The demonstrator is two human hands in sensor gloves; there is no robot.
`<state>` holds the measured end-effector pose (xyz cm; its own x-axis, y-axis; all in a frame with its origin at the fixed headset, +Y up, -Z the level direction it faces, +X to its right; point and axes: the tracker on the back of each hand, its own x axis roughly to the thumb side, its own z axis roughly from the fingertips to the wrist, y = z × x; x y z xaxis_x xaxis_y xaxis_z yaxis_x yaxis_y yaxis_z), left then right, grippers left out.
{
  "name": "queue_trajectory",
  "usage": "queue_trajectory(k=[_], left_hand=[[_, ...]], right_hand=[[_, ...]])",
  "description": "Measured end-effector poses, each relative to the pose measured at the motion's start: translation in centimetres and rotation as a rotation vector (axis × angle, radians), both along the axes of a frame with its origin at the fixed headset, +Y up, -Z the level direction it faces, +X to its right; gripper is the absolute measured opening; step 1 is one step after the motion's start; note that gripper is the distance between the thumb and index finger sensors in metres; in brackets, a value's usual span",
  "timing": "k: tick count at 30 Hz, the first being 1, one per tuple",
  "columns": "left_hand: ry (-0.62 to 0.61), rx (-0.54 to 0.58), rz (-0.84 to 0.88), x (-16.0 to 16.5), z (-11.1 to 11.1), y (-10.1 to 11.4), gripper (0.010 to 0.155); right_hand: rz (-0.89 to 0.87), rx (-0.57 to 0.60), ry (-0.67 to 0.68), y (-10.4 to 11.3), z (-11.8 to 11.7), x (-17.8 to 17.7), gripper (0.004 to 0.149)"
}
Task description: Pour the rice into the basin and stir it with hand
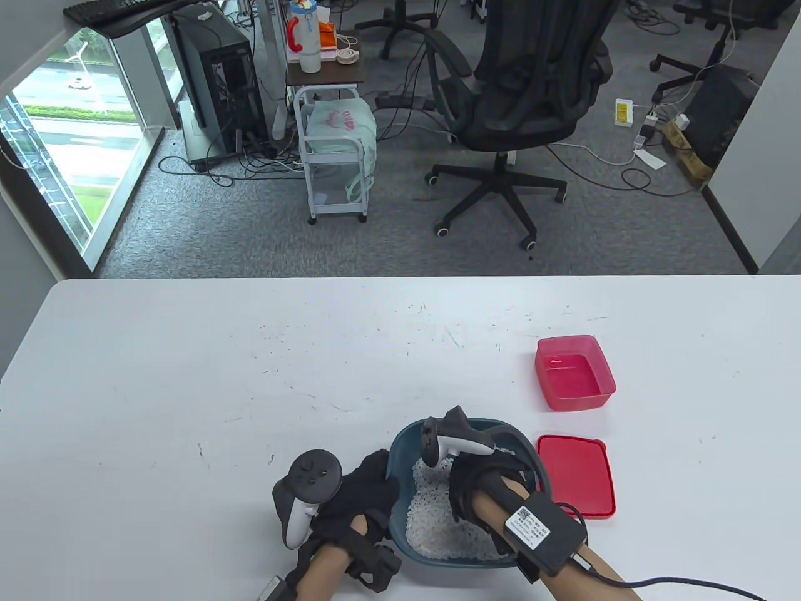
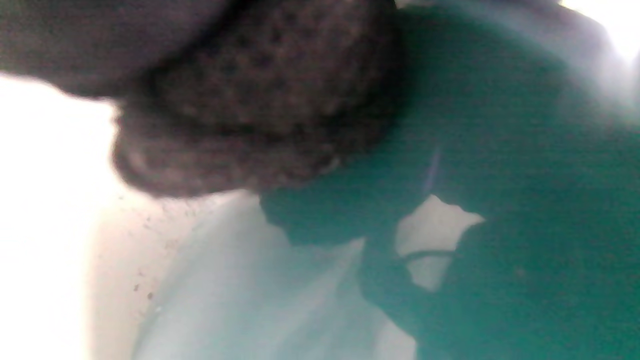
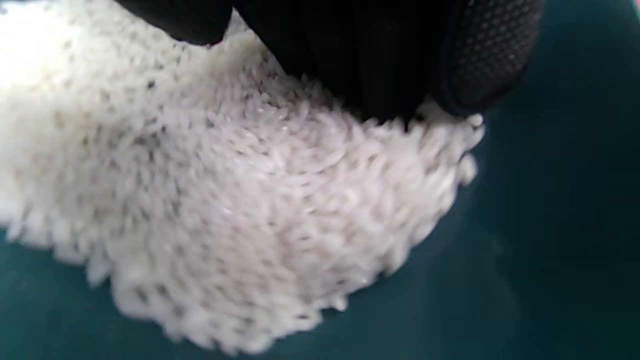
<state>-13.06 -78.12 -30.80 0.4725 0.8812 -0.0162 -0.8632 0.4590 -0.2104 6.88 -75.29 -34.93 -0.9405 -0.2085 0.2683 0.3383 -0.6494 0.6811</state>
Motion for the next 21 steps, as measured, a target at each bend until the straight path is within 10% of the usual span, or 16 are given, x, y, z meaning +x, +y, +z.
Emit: queue_trajectory(k=[13,21], left_hand=[[0.009,-0.009,-0.001,0.1,0.1,0.0,0.063],[-0.019,0.005,-0.012,0.1,0.0,0.0,0.063]], right_hand=[[-0.737,-0.548,0.108,-0.1,2.7,-0.8,0.066],[-0.813,-0.436,-0.048,-0.2,-0.8,-1.2,0.068]])
